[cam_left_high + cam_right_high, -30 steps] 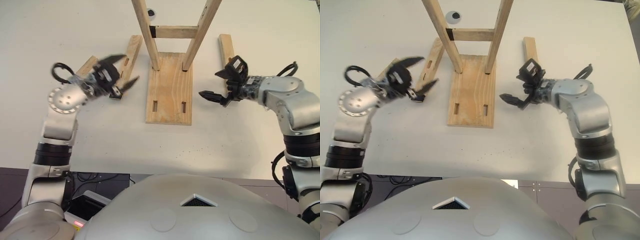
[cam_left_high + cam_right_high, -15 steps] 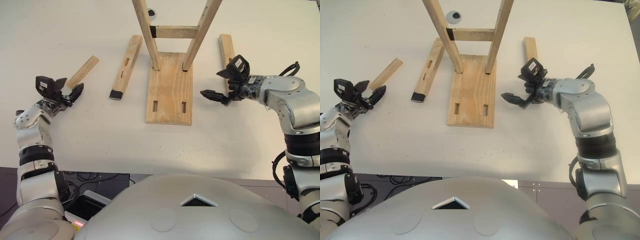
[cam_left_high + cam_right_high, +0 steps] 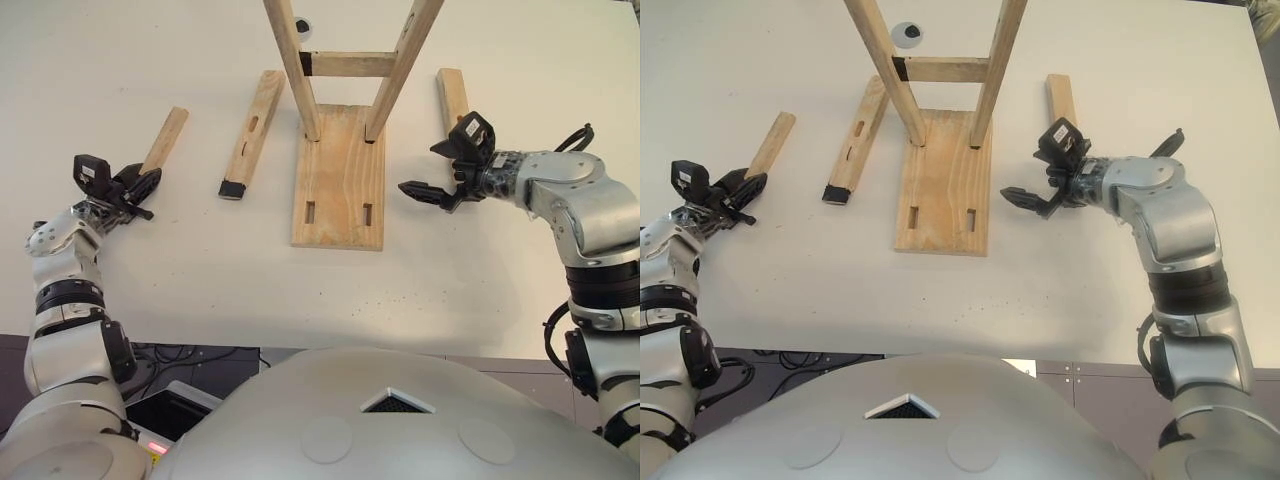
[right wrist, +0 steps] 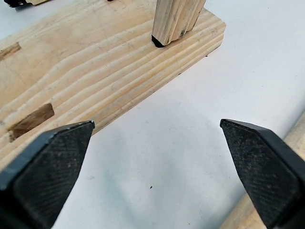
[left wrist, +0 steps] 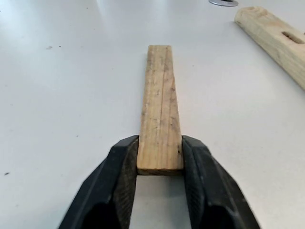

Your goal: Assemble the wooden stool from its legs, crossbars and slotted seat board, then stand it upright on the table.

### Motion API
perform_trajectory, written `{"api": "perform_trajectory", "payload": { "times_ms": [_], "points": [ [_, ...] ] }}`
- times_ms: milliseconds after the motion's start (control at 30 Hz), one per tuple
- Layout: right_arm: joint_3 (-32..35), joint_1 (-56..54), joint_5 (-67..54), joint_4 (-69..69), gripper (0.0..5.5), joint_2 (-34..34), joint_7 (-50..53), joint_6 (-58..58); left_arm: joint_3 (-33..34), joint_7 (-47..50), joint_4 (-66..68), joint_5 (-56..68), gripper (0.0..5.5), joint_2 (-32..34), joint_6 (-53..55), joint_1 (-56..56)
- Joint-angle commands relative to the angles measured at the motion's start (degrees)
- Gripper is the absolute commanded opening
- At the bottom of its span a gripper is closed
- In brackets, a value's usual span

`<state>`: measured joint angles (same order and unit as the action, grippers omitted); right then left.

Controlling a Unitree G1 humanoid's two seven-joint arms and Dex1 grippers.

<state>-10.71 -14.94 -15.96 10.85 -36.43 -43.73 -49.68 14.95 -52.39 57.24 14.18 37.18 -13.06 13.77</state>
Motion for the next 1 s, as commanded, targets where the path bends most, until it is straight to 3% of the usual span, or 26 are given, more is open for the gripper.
{"api": "perform_trajectory", "payload": {
  "times_ms": [33,133,267,567,1000],
  "points": [
    [8.8,-2.4,-8.2,1.6,4.87,3.6,-1.0,-0.8,6.0,1.0,-19.3,11.3,1.24,-4.3,2.1,1.3],
    [23.3,-7.0,-30.9,5.4,4.87,8.7,-2.8,-8.5,3.8,7.7,-48.2,17.8,1.24,-7.5,7.6,3.6],
    [30.0,-14.5,-48.1,3.7,4.68,15.5,8.2,-10.3,-4.2,13.7,-67.7,15.5,1.24,-10.4,11.6,5.9],
    [28.7,-22.8,-56.7,4.6,3.30,27.1,32.4,-3.5,-20.4,21.4,-79.8,7.1,1.24,-20.4,16.6,1.4],
    [27.9,-24.9,-61.8,3.0,0.83,26.1,39.3,0.8,-21.5,22.6,-79.9,5.0,1.24,-21.6,17.3,1.0]
  ]
}}
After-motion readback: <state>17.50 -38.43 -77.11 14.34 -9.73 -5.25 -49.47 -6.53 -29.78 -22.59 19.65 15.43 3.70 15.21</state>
